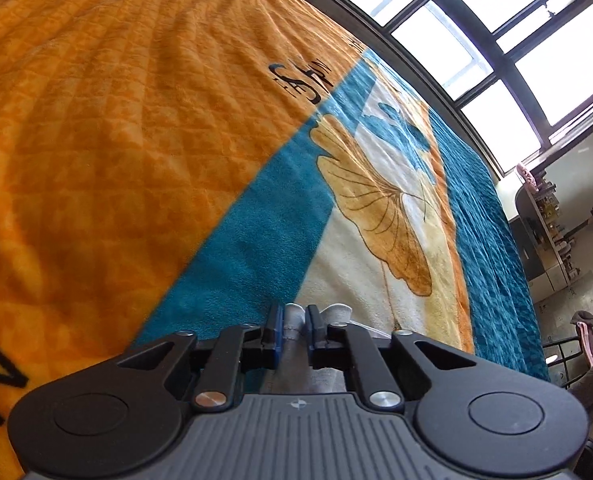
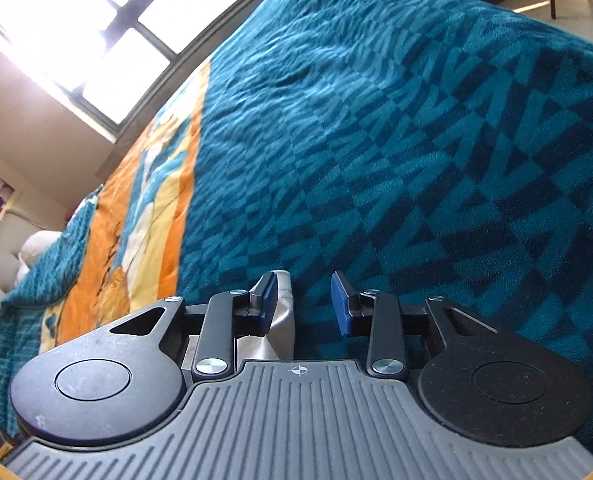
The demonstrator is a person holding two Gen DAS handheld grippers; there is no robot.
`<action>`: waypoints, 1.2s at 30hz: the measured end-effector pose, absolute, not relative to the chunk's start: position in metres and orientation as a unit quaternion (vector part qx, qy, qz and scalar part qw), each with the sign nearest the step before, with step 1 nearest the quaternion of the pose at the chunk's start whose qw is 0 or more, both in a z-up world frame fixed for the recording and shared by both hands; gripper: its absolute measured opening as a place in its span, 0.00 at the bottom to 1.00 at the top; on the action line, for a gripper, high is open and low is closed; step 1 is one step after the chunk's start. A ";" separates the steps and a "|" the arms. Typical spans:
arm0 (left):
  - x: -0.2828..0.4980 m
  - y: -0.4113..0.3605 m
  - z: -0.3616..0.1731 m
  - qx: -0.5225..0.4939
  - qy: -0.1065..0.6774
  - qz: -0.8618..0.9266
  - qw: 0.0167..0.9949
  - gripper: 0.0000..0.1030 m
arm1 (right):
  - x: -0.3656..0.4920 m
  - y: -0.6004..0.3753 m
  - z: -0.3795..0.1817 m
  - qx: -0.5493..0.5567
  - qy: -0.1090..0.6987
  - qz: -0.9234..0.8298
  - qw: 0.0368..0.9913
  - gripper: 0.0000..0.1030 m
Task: Fold clothes
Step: 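Grasp the shirt hem with both grippers, then lift the hem with both grippers and fold it over toward the collar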
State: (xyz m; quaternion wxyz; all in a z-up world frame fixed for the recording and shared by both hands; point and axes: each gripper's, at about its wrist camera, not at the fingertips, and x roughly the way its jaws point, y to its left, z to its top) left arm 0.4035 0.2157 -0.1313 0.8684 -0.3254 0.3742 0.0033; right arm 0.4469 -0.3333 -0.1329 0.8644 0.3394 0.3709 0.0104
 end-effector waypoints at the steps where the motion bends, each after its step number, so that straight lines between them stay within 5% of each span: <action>1: 0.403 0.210 -0.128 -0.300 0.371 0.004 0.879 0.00 | 0.448 -0.332 -0.135 0.337 0.373 0.012 0.865 0.30; 8: 0.385 0.189 -0.085 -0.089 0.309 0.049 0.946 0.01 | 0.461 -0.323 -0.147 0.346 0.379 0.017 0.858 0.31; 9: 0.384 0.188 -0.081 -0.069 0.304 0.056 0.948 0.01 | 0.462 -0.318 -0.145 0.334 0.375 0.012 0.865 0.08; 10: 0.384 0.186 -0.079 -0.048 0.302 0.065 0.950 0.01 | 0.460 -0.313 -0.142 0.316 0.365 0.013 0.875 0.01; 16: 0.398 0.165 -0.106 0.037 0.320 0.082 0.943 0.02 | 0.449 -0.280 -0.117 0.173 0.302 -0.061 0.936 0.00; 18: 0.404 0.162 -0.122 0.036 0.356 0.089 0.930 0.10 | 0.452 -0.280 -0.115 0.158 0.309 -0.089 0.934 0.01; 21: 0.388 0.166 -0.121 0.030 0.358 0.109 0.927 0.31 | 0.450 -0.297 -0.113 0.181 0.336 -0.106 0.918 0.16; 24: 0.362 0.176 -0.101 -0.006 0.354 0.118 0.928 0.35 | 0.430 -0.324 -0.105 0.253 0.362 -0.082 0.894 0.37; 29: 0.296 0.174 -0.049 -0.097 0.394 0.018 0.914 0.30 | 0.366 -0.322 -0.083 0.282 0.378 0.003 0.882 0.35; 31: 0.268 0.170 -0.024 -0.142 0.405 -0.040 0.903 0.30 | 0.335 -0.313 -0.060 0.267 0.346 0.018 0.899 0.10; 36: 0.221 0.163 0.008 -0.194 0.428 -0.125 0.874 0.43 | 0.277 -0.296 -0.006 0.245 0.273 0.021 0.930 0.16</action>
